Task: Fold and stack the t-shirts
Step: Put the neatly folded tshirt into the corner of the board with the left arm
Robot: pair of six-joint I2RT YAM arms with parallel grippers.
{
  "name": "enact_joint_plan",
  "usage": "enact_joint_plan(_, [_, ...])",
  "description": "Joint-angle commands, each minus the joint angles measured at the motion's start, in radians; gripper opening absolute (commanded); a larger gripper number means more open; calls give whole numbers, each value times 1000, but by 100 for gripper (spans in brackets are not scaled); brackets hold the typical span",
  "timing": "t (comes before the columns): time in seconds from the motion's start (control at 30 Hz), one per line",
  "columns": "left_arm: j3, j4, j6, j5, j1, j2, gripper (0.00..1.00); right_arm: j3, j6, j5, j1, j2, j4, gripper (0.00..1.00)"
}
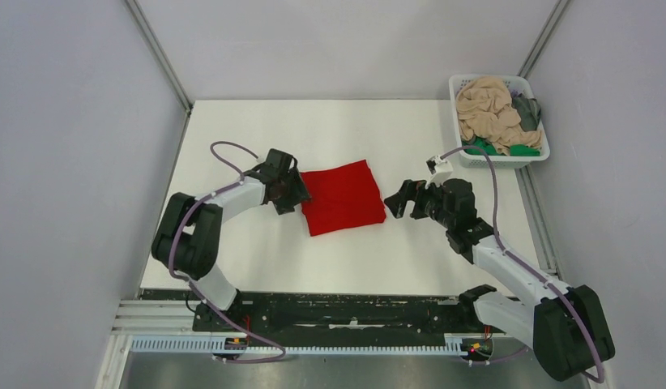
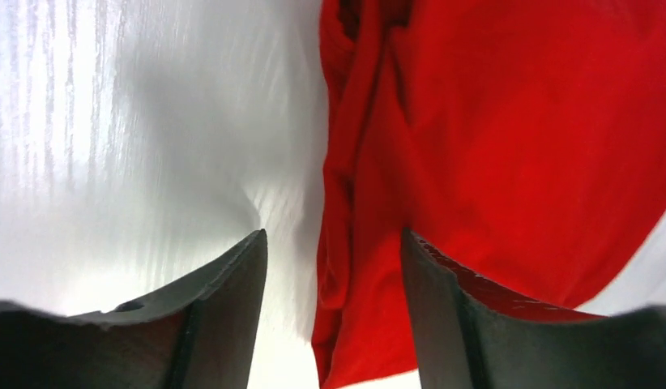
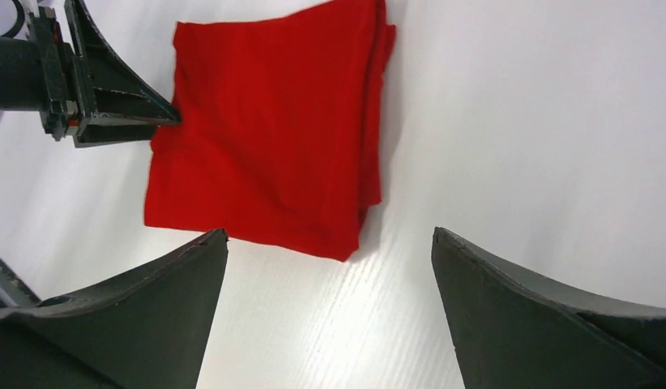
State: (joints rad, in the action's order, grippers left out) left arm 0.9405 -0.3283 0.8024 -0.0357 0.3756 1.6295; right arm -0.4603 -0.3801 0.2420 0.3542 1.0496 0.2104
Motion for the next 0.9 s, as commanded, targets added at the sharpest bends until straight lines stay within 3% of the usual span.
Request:
enact_joint_plan(0.0, [72,25,-6,-13,3,85,60,25,59,-105,-7,-52,-109,98])
enact_joint_plan(0.1, [107,32,-7,-11,4,150,43,41,71,-138,-18,-69,-135,98])
enact_joint_plan(0.17, [158,-14,-29,26,4,196,23,38,86,-154,-28,-73,-148,98])
enact_joint_plan(0.2, [193,-53,-41,70,4,214,6,35,96,-159,-33,-73,-152,98])
enact_joint_plan(0.23, [228,-95,-60,123,5,236,2,30,107,-163,-36,-71,-155,98])
enact_joint_plan(0.43, [533,-356,-230,458,-7,350,2,16,179,-235,-43,-63,-156,98])
enact_joint_plan(0.57, [671,-378,-346,692,-45,454,2,17,196,-345,-45,-51,-158,98])
enact_joint_plan(0.87, [1038,-373,-564,776,-238,693,2,-4,234,-493,-51,-26,-165,98])
